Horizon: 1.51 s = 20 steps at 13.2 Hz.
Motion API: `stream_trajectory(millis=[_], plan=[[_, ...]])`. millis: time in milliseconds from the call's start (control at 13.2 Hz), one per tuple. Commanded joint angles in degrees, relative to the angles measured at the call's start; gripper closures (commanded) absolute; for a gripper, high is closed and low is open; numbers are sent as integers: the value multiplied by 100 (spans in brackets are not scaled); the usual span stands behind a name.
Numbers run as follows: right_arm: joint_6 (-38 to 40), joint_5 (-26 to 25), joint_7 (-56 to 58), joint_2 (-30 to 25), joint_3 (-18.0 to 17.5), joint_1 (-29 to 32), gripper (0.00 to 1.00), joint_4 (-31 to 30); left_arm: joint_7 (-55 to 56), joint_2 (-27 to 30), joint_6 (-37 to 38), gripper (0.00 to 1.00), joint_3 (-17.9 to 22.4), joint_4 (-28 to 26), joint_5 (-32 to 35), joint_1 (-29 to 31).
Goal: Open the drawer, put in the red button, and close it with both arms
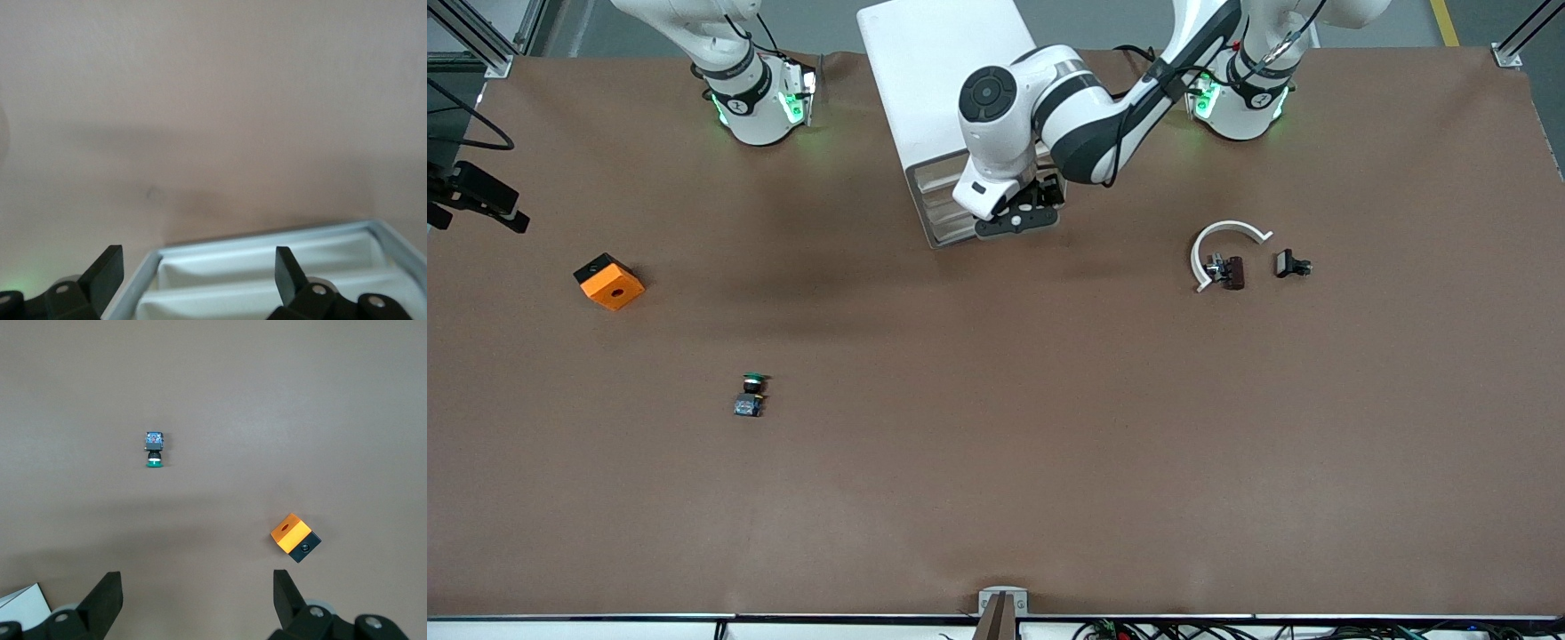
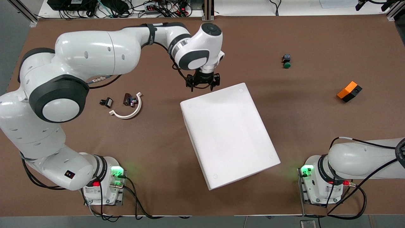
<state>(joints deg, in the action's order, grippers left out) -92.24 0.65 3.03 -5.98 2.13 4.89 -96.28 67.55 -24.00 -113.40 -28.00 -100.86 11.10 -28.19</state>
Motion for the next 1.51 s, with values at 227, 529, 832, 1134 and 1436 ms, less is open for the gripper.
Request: stream_trajectory(millis=[227, 529, 832, 1134, 1436], plan=[[-14, 85, 13, -158, -81, 56, 0, -137, -93, 140, 28, 0, -65, 277, 393, 997], [-75, 85, 22, -237, -90, 47, 0, -269, -145, 272, 133, 0, -39, 768, 437, 1666], [-58, 85, 22, -237, -90, 47, 0, -278, -1681, 755, 213, 0, -57, 813, 490, 2702], [-66, 85, 22, -237, -90, 47, 0, -278, -2472, 1011, 923, 0, -74, 1024, 420, 3179], [-66, 85, 22, -237, -90, 47, 0, -269, -3694, 1406, 1372, 0, -48, 1059, 411, 3487]])
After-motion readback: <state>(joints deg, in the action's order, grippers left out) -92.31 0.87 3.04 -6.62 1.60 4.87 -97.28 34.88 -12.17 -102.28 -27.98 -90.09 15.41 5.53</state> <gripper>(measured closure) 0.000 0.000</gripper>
